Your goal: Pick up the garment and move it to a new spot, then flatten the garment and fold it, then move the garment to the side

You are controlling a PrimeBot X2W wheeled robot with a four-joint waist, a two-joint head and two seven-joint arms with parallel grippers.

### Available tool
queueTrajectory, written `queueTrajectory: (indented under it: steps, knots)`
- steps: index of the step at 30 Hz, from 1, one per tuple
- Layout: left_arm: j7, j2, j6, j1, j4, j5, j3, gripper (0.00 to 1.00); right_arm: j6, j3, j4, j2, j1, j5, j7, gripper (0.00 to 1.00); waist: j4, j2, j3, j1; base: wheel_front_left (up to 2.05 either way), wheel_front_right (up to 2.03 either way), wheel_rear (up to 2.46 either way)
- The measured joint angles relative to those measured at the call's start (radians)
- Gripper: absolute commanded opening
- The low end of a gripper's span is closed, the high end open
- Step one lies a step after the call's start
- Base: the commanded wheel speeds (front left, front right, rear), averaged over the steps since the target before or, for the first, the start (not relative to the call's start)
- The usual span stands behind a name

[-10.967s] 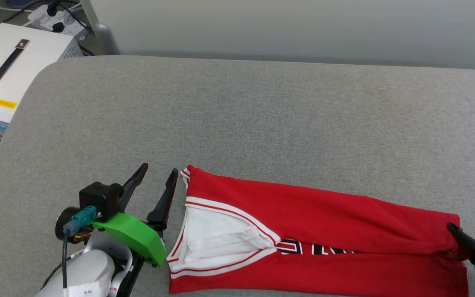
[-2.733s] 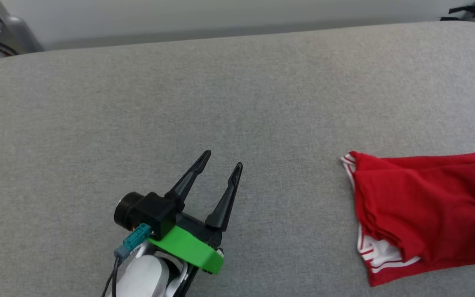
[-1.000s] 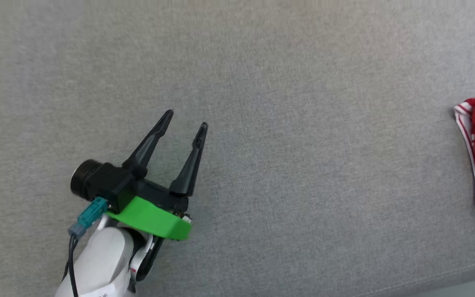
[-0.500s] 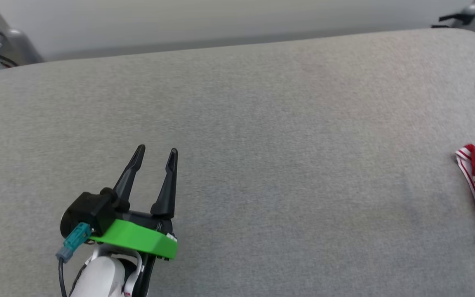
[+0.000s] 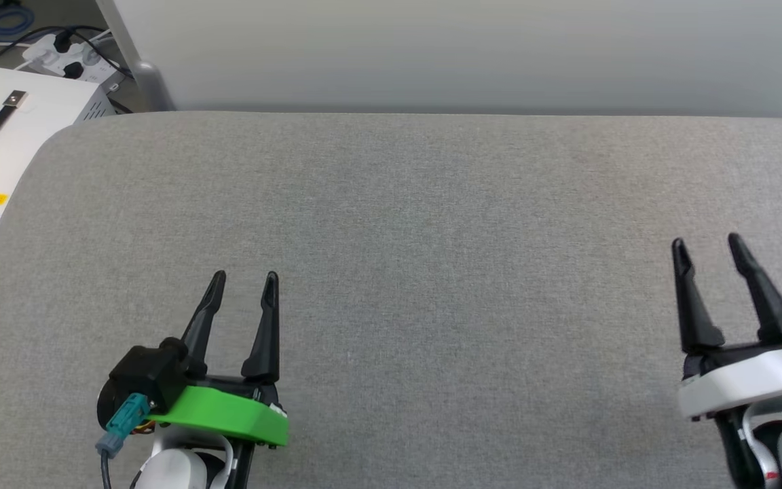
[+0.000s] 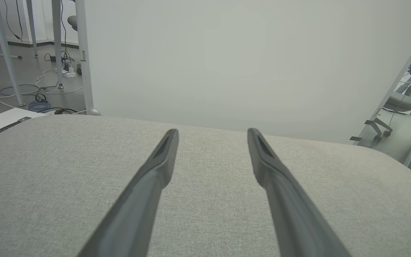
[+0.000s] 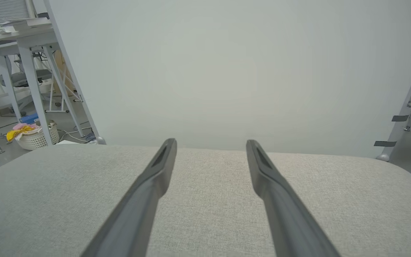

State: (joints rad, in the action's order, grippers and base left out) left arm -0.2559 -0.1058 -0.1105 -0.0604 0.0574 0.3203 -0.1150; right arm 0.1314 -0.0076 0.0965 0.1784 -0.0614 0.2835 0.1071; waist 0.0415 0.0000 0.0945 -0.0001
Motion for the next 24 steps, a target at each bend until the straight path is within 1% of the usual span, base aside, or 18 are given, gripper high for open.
queueTrajectory:
  steps: [7,10,14,24]
  knots:
    - [0.0,0.02,-0.012,0.008,-0.008,-0.043,0.026,1.0,0.0,0.02,-0.064,-0.054,0.014,-0.02,0.058,1.0,0.001,0.0,0.001,0.0,0.0,0.0,0.0]
    - [0.0,0.021,-0.013,0.01,-0.004,-0.056,0.032,1.0,0.0,0.029,-0.093,-0.062,0.016,-0.043,0.069,1.0,0.0,0.0,0.002,0.0,0.0,0.0,0.0]
    - [0.0,0.027,-0.015,0.01,0.003,-0.058,0.038,1.0,0.0,0.034,-0.116,-0.075,0.018,-0.044,0.083,1.0,-0.001,0.0,0.0,0.0,0.0,0.0,0.0]
    - [0.0,0.033,-0.017,0.01,0.009,-0.058,0.035,1.0,0.0,0.041,-0.132,-0.077,0.018,-0.045,0.091,1.0,-0.001,0.0,-0.007,0.0001,0.0,0.0,0.0]
